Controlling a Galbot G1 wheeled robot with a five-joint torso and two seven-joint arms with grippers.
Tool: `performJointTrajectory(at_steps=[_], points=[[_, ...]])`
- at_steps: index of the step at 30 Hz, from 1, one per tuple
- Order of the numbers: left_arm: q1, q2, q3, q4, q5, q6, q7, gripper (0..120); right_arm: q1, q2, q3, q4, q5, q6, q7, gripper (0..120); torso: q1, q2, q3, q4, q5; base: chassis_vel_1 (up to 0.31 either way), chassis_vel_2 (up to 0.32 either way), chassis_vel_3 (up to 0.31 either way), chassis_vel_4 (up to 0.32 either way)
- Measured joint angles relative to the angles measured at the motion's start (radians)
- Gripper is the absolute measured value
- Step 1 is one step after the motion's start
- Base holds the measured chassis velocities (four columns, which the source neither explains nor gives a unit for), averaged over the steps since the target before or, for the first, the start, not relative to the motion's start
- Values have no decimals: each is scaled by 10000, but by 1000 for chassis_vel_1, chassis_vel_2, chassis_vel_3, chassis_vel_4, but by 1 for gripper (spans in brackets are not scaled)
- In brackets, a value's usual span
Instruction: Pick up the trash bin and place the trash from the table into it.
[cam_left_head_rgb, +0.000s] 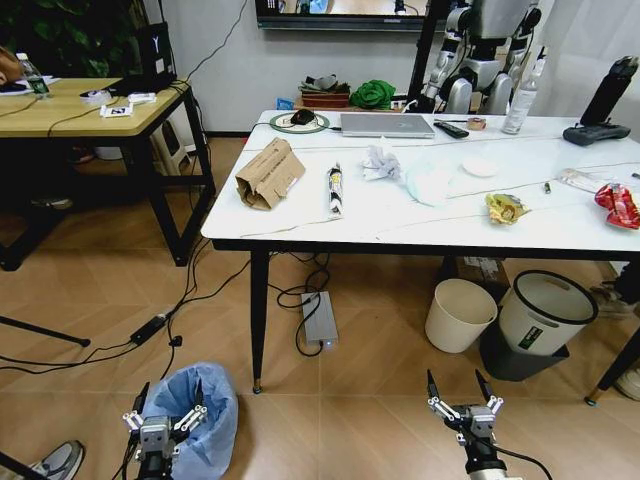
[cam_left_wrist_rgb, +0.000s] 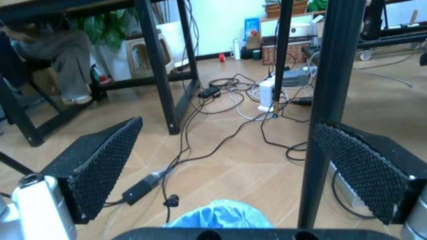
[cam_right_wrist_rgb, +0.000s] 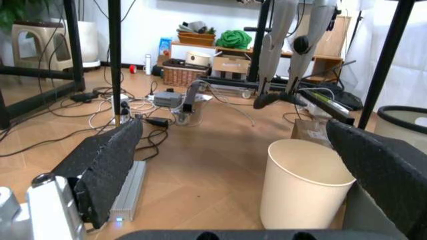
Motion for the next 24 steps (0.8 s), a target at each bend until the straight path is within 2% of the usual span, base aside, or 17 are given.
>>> performJointTrajectory(at_steps=[24], points=[[-16, -45, 55, 69, 41, -14, 8, 100, -20, 0, -5, -109, -59, 130, -3, 100, -340, -964, -624, 0, 0, 0, 0, 0, 0]])
